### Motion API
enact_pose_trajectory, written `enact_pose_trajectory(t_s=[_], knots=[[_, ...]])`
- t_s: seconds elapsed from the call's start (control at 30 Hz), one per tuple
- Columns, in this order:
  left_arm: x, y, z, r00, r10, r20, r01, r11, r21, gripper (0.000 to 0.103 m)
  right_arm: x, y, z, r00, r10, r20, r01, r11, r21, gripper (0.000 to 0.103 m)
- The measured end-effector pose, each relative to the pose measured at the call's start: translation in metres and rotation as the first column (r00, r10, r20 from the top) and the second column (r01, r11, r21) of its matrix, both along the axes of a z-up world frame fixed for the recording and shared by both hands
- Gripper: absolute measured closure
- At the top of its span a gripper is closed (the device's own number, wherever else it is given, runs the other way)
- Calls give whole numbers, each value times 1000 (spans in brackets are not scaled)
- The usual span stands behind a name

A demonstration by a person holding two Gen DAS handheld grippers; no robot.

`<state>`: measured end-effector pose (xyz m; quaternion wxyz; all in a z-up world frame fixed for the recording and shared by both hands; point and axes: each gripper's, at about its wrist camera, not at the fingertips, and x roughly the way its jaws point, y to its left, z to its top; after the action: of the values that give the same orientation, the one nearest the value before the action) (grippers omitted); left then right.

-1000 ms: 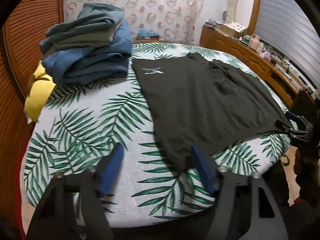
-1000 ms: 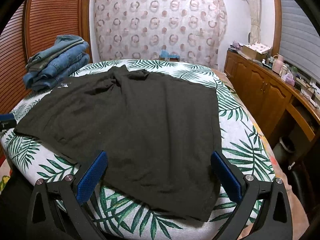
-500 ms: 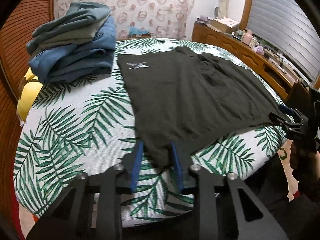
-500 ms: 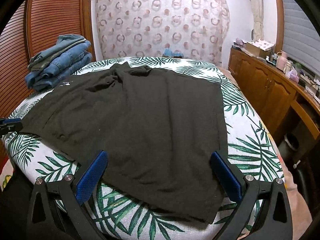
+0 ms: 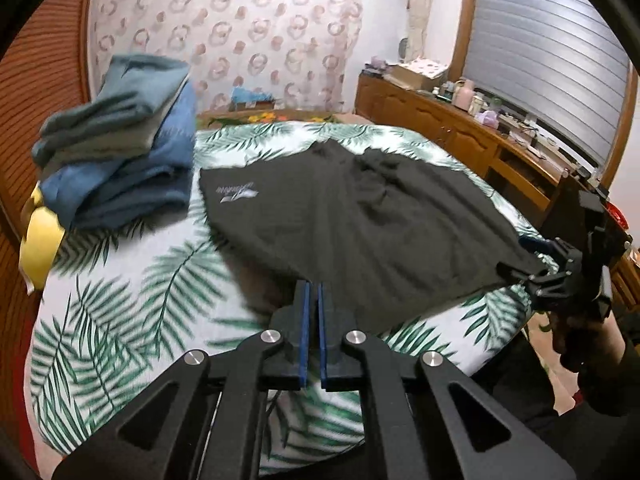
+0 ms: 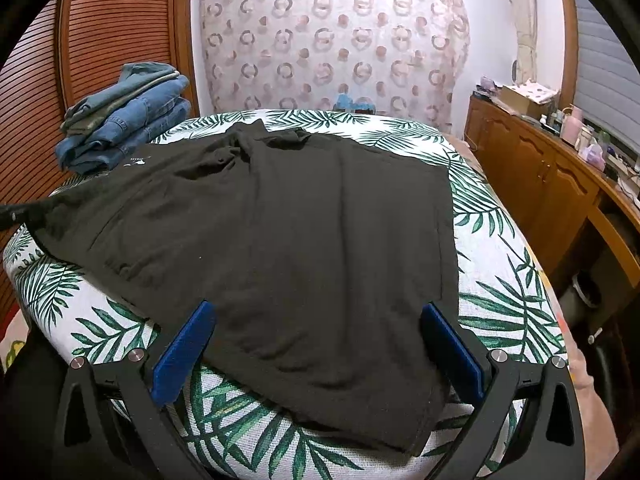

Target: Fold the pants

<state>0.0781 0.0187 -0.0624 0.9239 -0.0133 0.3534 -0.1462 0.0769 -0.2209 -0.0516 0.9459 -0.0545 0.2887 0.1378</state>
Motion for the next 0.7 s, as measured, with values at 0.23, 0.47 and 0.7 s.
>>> enact_pose_trajectory(t_s=[0.23, 0.47, 0.7], knots=[[18, -34, 25, 995, -89, 39, 89, 996, 7, 99, 2, 1, 2, 1000, 2, -11, -2, 1000, 6, 2], [34, -89, 46, 976, -207, 63, 208, 978, -16, 99, -1, -23, 9, 1000, 3, -26, 0, 995, 103, 12], [47, -132, 62, 952, -295, 80, 299, 953, -46, 99, -6, -43, 14, 999, -31, -15, 33, 993, 114, 14]])
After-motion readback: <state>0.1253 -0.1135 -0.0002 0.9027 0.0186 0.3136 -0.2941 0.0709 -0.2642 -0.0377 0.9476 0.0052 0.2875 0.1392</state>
